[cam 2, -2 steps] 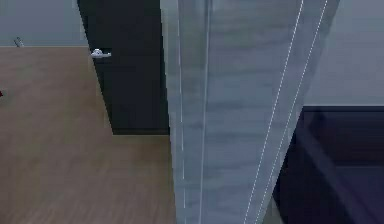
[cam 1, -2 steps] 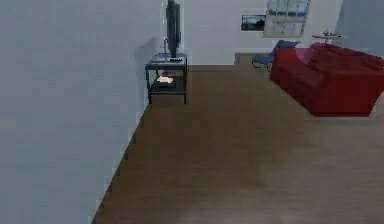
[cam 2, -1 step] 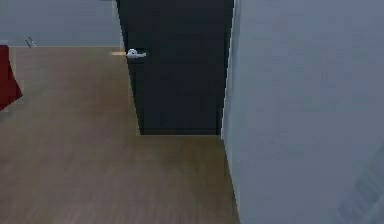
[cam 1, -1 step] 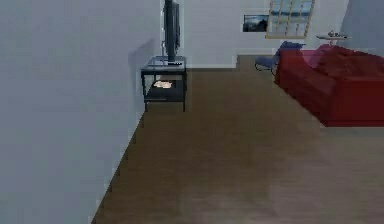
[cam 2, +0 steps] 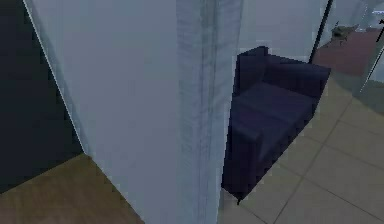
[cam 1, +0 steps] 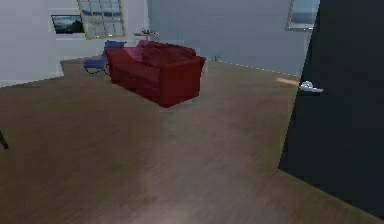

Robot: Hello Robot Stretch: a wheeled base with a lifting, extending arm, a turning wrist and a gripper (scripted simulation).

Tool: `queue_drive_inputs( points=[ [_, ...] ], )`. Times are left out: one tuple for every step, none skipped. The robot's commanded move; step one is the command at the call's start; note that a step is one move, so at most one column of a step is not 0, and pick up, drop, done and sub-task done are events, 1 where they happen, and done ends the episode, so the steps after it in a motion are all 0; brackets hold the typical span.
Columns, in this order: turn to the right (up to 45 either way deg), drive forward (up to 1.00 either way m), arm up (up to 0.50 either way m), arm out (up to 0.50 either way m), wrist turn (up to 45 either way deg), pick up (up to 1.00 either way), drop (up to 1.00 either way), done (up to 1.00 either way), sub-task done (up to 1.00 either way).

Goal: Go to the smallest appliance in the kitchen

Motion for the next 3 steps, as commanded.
queue_drive_inputs(
  points=[
    [6.0, 0.00, 0.00, 0.00, 0.0, 0.00, 0.00, 0.00, 0.00],
    [0.0, 1.00, 0.00, 0.00, 0.0, 0.00, 0.00, 0.00, 0.00],
    [3.0, 0.00, 0.00, 0.00, 0.0, 0.00, 0.00, 0.00, 0.00]
  ],
)
